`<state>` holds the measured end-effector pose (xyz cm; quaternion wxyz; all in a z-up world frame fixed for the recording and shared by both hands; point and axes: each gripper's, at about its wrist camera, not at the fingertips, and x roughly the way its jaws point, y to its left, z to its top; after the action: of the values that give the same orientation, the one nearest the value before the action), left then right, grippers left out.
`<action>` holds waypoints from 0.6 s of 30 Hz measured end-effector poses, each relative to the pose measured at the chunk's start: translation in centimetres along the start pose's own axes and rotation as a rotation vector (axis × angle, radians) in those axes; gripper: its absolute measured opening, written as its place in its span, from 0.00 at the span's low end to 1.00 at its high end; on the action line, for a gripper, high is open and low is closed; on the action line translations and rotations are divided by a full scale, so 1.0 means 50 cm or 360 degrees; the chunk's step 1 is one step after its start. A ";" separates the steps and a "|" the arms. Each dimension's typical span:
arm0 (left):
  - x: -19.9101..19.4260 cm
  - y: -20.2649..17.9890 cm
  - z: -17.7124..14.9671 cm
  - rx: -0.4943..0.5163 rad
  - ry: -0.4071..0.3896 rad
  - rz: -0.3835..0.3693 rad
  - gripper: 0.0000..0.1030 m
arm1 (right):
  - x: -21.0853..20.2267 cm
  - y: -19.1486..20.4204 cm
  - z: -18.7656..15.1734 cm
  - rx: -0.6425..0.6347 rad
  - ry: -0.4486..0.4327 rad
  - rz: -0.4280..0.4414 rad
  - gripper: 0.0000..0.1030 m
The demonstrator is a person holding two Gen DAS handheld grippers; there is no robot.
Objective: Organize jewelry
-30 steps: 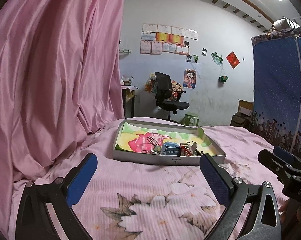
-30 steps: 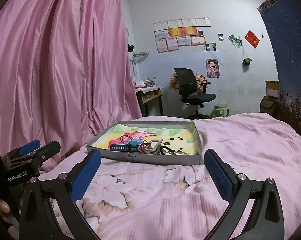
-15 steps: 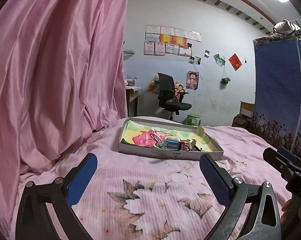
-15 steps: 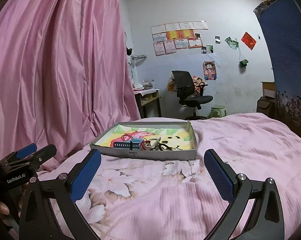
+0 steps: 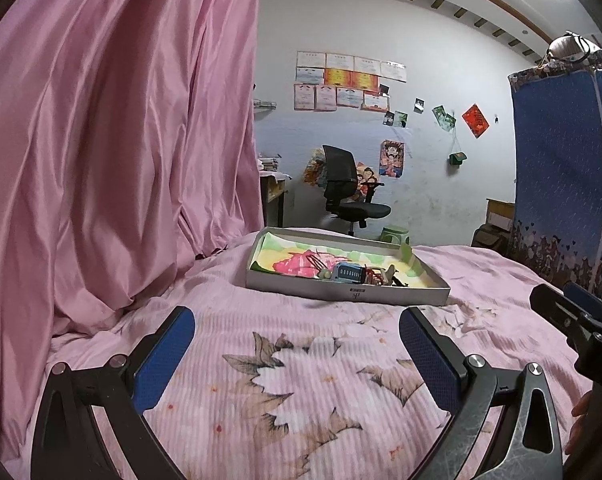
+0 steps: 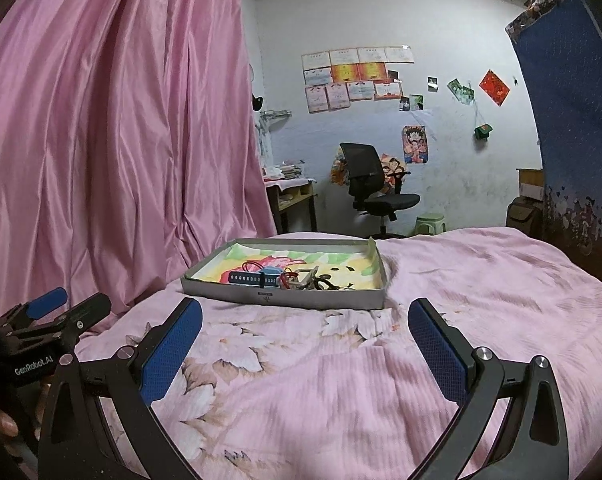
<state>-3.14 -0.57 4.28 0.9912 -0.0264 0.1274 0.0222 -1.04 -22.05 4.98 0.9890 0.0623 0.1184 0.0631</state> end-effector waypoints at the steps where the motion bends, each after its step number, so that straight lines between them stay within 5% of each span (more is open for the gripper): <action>1: -0.001 0.000 -0.003 0.0002 0.0001 0.0004 1.00 | 0.000 0.001 -0.002 -0.0006 -0.0001 -0.0006 0.98; 18: 0.026 0.021 -0.057 -0.0025 0.0032 0.0053 1.00 | 0.015 0.004 -0.043 -0.0080 -0.0003 -0.0097 0.99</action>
<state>-2.67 0.38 1.17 0.9892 -0.0322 0.1378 0.0395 -0.87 -21.52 2.78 0.9918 0.0338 0.1177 0.0360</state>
